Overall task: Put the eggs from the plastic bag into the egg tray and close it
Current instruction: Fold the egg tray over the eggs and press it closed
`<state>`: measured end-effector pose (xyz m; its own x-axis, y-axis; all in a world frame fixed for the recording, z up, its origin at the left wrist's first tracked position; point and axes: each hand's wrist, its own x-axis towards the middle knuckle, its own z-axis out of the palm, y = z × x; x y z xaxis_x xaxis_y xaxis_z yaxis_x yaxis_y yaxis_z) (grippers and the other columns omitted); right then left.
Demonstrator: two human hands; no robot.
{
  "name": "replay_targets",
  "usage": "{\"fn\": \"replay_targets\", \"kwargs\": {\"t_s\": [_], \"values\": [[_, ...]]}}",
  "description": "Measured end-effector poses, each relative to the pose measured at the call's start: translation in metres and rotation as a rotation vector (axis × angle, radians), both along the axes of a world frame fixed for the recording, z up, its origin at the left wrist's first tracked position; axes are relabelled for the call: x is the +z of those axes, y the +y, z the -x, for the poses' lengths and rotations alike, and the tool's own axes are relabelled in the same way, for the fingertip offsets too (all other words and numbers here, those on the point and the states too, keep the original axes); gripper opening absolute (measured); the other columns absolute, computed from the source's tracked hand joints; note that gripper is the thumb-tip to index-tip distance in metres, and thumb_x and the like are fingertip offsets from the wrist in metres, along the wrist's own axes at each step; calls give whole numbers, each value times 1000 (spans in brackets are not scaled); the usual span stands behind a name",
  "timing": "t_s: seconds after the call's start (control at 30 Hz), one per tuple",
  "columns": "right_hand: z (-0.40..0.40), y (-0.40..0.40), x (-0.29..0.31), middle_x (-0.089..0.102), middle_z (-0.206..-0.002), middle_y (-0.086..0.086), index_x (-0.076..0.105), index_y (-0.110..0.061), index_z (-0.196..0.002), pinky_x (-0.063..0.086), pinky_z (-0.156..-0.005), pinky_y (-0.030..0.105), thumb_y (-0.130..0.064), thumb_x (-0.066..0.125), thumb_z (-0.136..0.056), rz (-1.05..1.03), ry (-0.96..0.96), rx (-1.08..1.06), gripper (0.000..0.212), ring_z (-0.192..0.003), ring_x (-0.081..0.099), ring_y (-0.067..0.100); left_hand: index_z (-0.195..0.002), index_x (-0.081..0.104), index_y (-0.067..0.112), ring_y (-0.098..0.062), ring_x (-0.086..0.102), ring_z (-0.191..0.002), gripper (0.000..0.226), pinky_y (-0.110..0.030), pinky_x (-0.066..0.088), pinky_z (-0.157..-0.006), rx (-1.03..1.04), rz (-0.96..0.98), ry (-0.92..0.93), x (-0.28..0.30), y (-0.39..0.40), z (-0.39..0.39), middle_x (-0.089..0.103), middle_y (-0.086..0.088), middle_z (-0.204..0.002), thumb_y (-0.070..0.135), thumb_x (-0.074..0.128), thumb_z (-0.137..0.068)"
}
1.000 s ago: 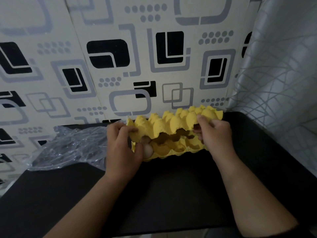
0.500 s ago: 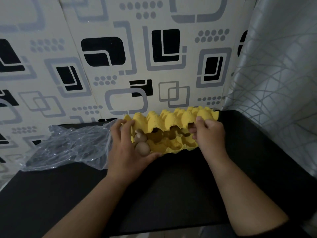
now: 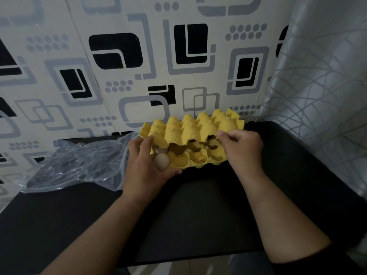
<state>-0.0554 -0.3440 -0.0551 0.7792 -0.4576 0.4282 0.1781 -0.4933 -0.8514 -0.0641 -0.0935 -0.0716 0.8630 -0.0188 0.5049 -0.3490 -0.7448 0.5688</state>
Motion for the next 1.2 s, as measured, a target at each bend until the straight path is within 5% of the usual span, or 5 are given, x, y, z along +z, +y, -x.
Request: {"fn": "replay_targets", "kwargs": {"t_s": [0.17, 0.3, 0.37, 0.73, 1.2], "values": [[1, -8, 2, 68, -64, -9, 65, -28, -69, 57, -55, 31, -47, 81, -79, -2, -15, -166, 27, -60, 67, 7, -141, 41, 20, -22, 47, -127, 107, -47, 49, -104, 24, 2, -47, -5, 3, -6, 32, 9, -139, 47, 95, -53], [-11, -18, 1, 59, -114, -4, 59, -27, -107, 54, -76, 33, -51, 75, -83, -103, 65, -150, 38, -103, 60, 18, -144, 38, 22, -23, 46, -126, 109, -45, 50, -103, 47, -23, -74, -6, 6, -7, 31, 10, -136, 45, 96, -54], [-15, -19, -2, 55, -122, -5, 56, -26, -125, 49, -73, 28, -57, 70, -86, -162, 172, -59, 52, -107, 58, 15, -145, 36, 22, -25, 46, -128, 111, -45, 49, -104, 57, -32, -70, -6, 6, -7, 28, 12, -137, 46, 96, -54], [-25, -14, -13, 71, -96, -3, 72, -26, -102, 50, -70, 27, -35, 53, -102, -276, 114, 5, 22, -85, 66, 9, -140, 39, 27, -17, 43, -128, 99, -33, 44, -102, 84, 24, -91, -8, 9, -17, 23, 11, -142, 35, 95, -59], [-17, -10, -11, 44, -42, -22, 46, -25, -61, 32, -38, 12, -25, 50, -84, -426, -4, -34, 24, -40, 39, -3, -138, 40, 14, -34, 49, -118, 96, -42, 50, -91, 142, -146, -196, -4, 6, -6, 36, -15, -131, 30, 95, -61]]}}
